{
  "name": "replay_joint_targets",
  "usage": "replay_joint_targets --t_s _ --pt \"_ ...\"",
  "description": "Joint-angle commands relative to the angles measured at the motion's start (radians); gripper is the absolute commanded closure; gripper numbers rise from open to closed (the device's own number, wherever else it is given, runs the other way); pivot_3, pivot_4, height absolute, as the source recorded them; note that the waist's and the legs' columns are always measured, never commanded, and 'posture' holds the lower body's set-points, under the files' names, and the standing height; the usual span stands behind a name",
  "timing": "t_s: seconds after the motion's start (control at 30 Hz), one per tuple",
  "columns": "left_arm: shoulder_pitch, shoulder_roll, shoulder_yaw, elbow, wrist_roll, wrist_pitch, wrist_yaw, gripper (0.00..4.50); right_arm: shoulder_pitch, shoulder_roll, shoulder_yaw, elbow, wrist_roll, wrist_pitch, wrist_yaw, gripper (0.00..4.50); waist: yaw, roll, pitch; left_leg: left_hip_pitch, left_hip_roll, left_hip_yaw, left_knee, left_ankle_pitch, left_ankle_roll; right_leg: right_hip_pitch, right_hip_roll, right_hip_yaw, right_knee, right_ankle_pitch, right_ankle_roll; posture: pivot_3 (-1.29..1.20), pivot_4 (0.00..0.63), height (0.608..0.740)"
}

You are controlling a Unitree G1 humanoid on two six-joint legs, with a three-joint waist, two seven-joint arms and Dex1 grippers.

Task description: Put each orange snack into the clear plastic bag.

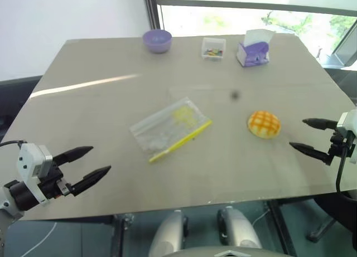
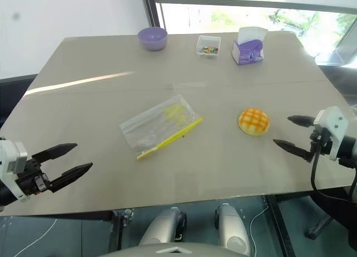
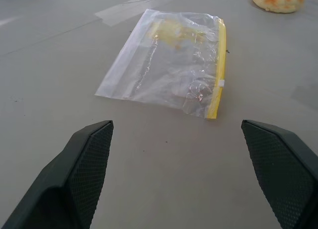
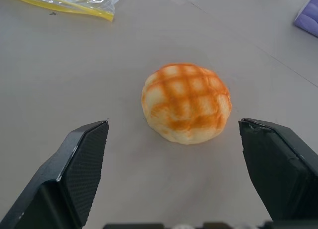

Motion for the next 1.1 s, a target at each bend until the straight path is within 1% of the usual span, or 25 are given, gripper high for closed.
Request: replay_joint_targets --t_s 0.03,0.3,0.63,0.73,0.87,1.03,1.1 --pt "-0.016 0.021 0.013 -0.010 -0.010 -0.001 -0.003 0.13 -0.011 -0.014 -0.023 -0.015 0.000 -0.004 -0.001 0.00 0.000 0.000 0.000 0.000 0.000 0.000 0.000 0.000 0.000 0.000 0.000 0.000 0.000 0.000 0.000 0.00 0.150 0.740" --pt "-0.047 0.019 0.008 -0.020 -0.039 0.042 0.011 0.13 -0.028 0.014 -0.005 -0.021 -0.004 -0.015 -0.015 0.00 -0.001 0.000 0.000 0.000 0.000 0.000 0.000 0.000 0.000 0.000 0.000 0.000 -0.001 0.000 0.000 0.00 0.150 0.740" --pt "-0.080 0.009 -0.005 -0.022 -0.040 0.054 0.039 0.13 -0.070 0.061 0.030 -0.059 0.018 -0.010 -0.020 0.00 0.000 0.000 0.000 0.000 0.000 0.000 0.000 0.000 0.000 0.000 0.000 0.000 -0.001 0.001 -0.001 0.00 0.150 0.740" --pt "-0.092 0.015 -0.016 -0.006 0.003 0.022 0.048 0.13 -0.088 0.083 0.054 -0.089 0.024 -0.011 -0.025 0.00 0.000 0.000 0.000 0.000 0.000 0.000 0.000 0.000 0.000 0.000 0.000 0.000 -0.001 0.001 -0.001 0.00 0.150 0.740" --pt "-0.121 0.019 -0.040 0.042 0.103 -0.069 0.077 0.13 -0.109 0.114 0.090 -0.130 0.023 -0.024 -0.027 0.00 0.000 0.000 0.000 0.000 0.000 0.000 -0.001 0.000 0.000 0.000 0.000 0.000 -0.001 0.001 -0.002 0.00 0.150 0.740" --pt "-0.196 0.021 -0.126 0.126 0.309 -0.266 0.163 0.13 -0.147 0.177 0.193 -0.235 0.005 -0.038 -0.045 0.00 0.001 0.000 0.000 0.000 0.000 -0.001 -0.001 0.000 0.000 0.000 0.000 -0.001 -0.001 0.002 -0.003 0.00 0.150 0.740" --pt "-0.228 0.026 -0.177 0.151 0.365 -0.335 0.169 0.13 -0.163 0.208 0.247 -0.267 -0.039 -0.034 -0.091 0.00 0.001 0.000 0.000 0.000 0.000 -0.001 -0.001 0.000 0.000 0.000 0.000 -0.001 -0.001 0.002 -0.004 0.00 0.150 0.740"
